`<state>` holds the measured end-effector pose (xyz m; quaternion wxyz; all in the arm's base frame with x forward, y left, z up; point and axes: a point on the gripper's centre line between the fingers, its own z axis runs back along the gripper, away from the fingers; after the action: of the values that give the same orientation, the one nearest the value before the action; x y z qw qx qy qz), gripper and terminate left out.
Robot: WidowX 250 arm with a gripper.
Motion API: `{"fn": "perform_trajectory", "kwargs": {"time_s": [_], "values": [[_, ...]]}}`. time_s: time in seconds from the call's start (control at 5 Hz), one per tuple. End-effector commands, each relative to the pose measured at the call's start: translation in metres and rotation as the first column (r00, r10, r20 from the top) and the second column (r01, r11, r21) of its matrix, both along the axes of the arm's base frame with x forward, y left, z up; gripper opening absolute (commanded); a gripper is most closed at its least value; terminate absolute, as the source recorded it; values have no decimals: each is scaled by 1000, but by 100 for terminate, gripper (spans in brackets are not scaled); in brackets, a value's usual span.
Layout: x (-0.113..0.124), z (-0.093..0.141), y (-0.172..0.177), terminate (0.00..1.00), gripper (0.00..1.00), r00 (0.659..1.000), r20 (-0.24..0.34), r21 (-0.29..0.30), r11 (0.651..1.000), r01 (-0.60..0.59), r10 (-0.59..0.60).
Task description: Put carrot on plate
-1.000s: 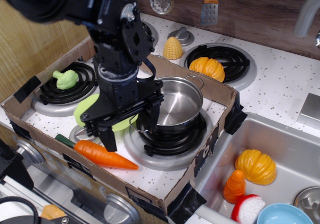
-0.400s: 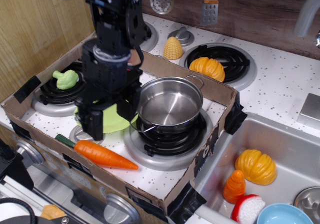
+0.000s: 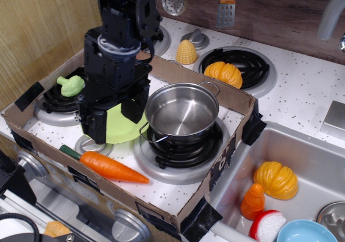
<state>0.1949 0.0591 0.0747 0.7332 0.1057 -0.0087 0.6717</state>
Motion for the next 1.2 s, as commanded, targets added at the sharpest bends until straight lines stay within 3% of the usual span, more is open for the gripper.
{"fn": "perform_trajectory", "kwargs": {"time_s": [0.0,0.4,0.8,1.0], "values": [[11,-29,19,0,100,998,-7,-67,996,-58,58],[9,-63,11,0,100,998,35,-141,989,-50,55],[19,-65,-2,0,100,998,40,-165,985,-42,49],[15,-64,-5,0,100,997,73,-140,990,-30,40]]}}
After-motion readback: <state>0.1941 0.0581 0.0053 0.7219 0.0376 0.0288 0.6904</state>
